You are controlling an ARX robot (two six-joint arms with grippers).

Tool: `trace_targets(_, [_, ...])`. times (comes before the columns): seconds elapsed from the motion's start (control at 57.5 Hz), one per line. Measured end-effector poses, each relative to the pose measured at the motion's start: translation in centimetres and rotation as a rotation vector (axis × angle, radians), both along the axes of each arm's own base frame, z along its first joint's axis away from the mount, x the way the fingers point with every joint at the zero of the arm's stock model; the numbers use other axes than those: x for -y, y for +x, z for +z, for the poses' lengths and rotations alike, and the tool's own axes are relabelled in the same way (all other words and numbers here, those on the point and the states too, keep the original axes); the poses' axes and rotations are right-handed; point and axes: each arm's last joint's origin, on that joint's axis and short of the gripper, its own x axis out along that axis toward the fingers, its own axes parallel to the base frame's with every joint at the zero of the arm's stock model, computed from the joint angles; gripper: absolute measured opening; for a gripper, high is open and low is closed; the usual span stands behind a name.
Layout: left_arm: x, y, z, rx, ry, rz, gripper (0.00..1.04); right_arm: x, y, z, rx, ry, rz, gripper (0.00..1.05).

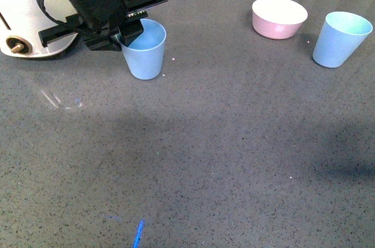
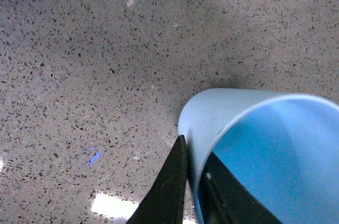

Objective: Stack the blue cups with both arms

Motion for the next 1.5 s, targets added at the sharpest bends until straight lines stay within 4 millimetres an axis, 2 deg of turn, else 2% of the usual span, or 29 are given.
trace_targets(0.035, [0.0,0.0,0.0,-0.004,-0.006,0.005,0.02,0.0,0.0,0.0,0.0,0.0,0.0,0.96])
trace_targets(0.157, [0.2,-0.2,0.2,-0.003,-0.011,-0.004,0.02,0.0,0.0,0.0,0.0,0.0,0.0,0.96])
trace_targets(0.296, [0.6,-1.2,1.0,-0.012,-0.024,-0.023,0.02,0.0,0.0,0.0,0.0,0.0,0.0,0.96])
trace_targets(0.47, [2.4,-4.0,2.6,-0.018,-0.048,-0.054,0.02,0.0,0.0,0.0,0.0,0.0,0.0,0.96])
trace_targets(0.765, [5.9,-6.1,2.8,-0.03,-0.057,-0.115,0.02,0.0,0.0,0.0,0.0,0.0,0.0,0.96])
trace_targets(0.922, [7.7,-6.2,3.0,-0.023,-0.051,-0.137,0.02,0.0,0.0,0.0,0.0,0.0,0.0,0.96])
trace_targets(1.113, [10.5,-6.2,1.8,-0.049,-0.038,-0.174,0.02,0.0,0.0,0.0,0.0,0.0,0.0,0.96])
trace_targets(1.287, [10.9,-6.1,0.4,-0.078,-0.019,-0.177,0.02,0.0,0.0,0.0,0.0,0.0,0.0,0.96])
trace_targets(1.496, [11.0,-6.1,0.2,-0.082,-0.014,-0.177,0.02,0.0,0.0,0.0,0.0,0.0,0.0,0.96])
